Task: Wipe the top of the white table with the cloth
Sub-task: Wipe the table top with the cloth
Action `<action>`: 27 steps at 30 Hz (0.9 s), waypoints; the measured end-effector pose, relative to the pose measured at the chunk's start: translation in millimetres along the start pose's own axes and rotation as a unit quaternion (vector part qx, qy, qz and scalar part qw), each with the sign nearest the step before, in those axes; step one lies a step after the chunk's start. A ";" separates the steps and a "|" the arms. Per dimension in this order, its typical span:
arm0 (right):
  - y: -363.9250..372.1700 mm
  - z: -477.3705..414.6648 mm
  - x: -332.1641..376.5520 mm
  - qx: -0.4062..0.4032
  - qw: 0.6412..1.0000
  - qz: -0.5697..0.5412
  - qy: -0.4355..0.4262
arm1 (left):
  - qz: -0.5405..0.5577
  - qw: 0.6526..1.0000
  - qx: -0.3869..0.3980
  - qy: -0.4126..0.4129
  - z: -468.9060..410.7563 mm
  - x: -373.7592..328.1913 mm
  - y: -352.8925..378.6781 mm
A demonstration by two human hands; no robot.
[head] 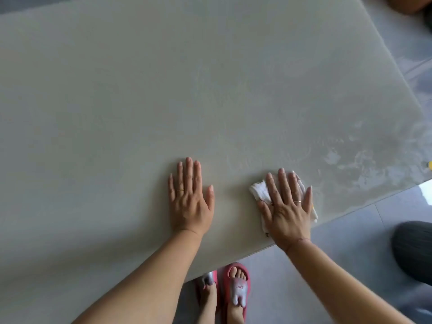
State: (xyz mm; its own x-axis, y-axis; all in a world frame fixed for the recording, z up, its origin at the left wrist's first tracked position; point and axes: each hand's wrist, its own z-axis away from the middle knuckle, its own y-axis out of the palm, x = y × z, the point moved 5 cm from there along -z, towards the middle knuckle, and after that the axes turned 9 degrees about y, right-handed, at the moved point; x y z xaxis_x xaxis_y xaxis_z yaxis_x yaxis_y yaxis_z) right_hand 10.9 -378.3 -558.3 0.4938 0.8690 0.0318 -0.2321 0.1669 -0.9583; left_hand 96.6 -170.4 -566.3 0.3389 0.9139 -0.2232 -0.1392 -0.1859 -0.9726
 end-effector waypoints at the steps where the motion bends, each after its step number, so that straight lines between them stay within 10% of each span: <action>1: 1.3 4.7 10.2 -0.002 0.998 -0.015 0.056 | 0.001 1.000 0.002 0.000 0.1 -0.2 -0.3; 3: 6.2 26.3 46.2 -0.001 0.997 -0.040 0.060 | -0.001 1.000 0.004 0.001 -0.4 -0.5 -1.3; 9: 1.7 26.1 57.7 -0.003 0.961 0.041 -0.274 | -0.006 1.000 0.005 0.002 -0.7 -1.2 -1.8; 15: -8.0 -32.3 56.0 -0.025 0.998 -0.052 0.026 | -0.015 1.000 0.005 -0.001 -0.9 -1.4 -0.3; 21: -5.8 -17.2 83.7 -0.013 0.953 0.027 -0.303 | -0.021 1.000 0.008 0.006 -1.5 -0.8 -0.9; 27: -18.1 -87.9 72.8 -0.020 0.998 -0.050 -0.027 | -0.005 1.000 -0.011 0.011 -2.1 0.1 -5.2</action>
State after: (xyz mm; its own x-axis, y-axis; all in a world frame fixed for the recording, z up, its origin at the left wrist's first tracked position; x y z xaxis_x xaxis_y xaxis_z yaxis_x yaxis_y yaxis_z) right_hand 124.7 -359.0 -563.6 0.4673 0.8726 0.1420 -0.1493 0.2362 -0.9602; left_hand 99.4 -170.1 -561.4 0.3597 0.9080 -0.2147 -0.1158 -0.1848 -0.9759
